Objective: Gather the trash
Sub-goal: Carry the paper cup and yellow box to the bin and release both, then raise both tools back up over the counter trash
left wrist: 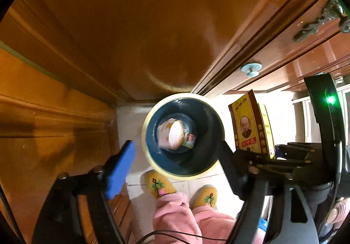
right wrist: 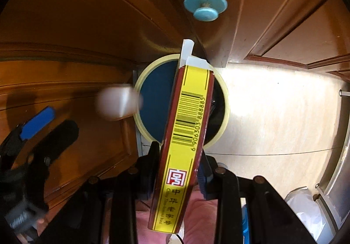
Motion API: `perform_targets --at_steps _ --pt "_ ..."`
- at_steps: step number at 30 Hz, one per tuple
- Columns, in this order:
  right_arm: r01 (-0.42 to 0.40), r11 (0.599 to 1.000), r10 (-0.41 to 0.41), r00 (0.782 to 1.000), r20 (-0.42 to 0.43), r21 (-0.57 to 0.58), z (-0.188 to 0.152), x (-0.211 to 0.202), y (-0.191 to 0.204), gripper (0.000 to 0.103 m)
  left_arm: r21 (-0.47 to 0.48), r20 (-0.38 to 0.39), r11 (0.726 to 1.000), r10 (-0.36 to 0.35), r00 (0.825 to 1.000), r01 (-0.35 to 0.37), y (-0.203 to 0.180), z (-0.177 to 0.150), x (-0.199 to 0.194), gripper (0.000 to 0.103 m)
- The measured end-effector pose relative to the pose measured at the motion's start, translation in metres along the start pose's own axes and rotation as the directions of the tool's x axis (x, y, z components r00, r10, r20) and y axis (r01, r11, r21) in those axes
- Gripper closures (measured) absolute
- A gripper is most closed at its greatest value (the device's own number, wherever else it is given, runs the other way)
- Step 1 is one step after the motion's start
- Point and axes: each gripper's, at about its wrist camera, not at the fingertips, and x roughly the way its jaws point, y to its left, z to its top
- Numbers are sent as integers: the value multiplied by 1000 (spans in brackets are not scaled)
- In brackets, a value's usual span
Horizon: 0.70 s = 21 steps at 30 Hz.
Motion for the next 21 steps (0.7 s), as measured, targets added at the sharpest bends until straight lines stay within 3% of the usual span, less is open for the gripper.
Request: perform_targets --at_steps 3,4,6,8,16,21 --pt "-29 1000 29 1000 -4 7 7 -3 0 67 -16 -1 999 34 999 -34 7 -4 -2 19" --pt "-35 999 35 999 -2 10 7 -3 1 63 -23 0 999 44 999 -44 8 -5 -4 19" --pt "-38 999 38 999 16 19 6 -6 2 46 -46 14 997 58 998 -57 12 -6 -9 19" --pt "-39 999 37 998 46 31 5 -9 3 41 -68 20 996 65 998 -63 17 -6 -15 19" --pt "-45 998 43 998 52 37 2 -29 9 38 -91 51 992 90 995 -86 20 -8 -49 19" --pt "-45 999 44 996 77 19 -16 -69 20 38 -93 81 993 80 994 -72 16 -7 -94 19"
